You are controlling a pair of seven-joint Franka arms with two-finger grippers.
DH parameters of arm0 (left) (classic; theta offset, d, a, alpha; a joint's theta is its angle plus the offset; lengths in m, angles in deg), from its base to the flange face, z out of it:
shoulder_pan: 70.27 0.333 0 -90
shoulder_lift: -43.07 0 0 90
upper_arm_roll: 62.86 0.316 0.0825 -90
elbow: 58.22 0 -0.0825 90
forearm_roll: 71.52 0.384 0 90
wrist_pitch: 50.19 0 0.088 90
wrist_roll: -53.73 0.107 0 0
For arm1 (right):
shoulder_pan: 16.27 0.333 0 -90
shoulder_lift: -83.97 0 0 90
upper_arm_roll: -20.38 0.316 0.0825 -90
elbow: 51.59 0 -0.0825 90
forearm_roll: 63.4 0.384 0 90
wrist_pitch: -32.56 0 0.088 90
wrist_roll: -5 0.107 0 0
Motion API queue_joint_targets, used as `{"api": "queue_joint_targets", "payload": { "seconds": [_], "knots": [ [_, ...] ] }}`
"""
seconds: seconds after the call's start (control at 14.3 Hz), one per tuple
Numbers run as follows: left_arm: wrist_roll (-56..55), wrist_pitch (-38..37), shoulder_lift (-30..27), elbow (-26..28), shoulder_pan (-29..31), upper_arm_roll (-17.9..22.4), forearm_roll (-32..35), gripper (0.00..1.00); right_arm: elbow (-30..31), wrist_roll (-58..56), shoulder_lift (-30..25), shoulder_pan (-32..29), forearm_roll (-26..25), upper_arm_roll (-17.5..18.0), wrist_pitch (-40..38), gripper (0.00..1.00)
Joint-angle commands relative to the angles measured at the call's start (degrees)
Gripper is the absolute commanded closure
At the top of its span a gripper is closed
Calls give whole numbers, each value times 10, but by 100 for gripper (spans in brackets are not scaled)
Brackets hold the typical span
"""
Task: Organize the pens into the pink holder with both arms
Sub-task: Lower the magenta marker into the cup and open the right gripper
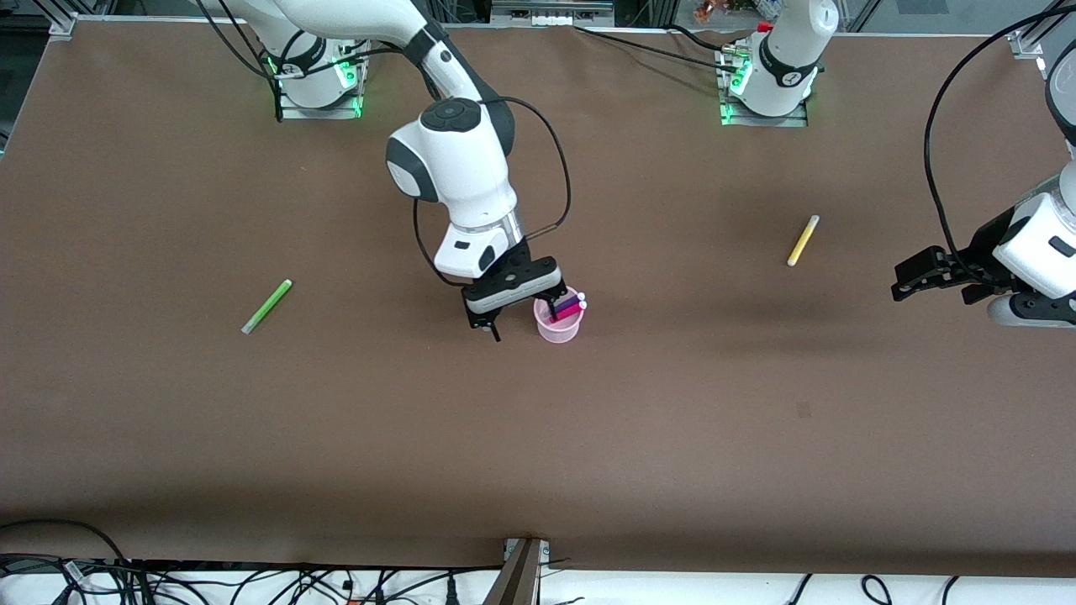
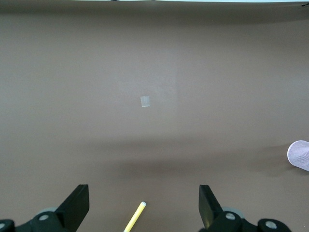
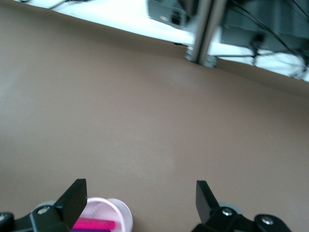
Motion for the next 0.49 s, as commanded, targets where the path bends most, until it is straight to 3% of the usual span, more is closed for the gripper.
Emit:
{"api": "queue_joint_targets", "payload": {
  "seconds": [0.0,0.28,0.42],
  "knots": [
    [4,-4,0,-11,2,-4,-11,0,5,-1,-53,-32,48,3,-103,0],
    [5,-4,0,-10,2,-4,-9,0,40,-80,-147,-88,112,3,-235,0],
    [5,-4,0,-10,1,-6,-8,0,58,-135,-196,-143,136,19,-300,0]
  ]
}}
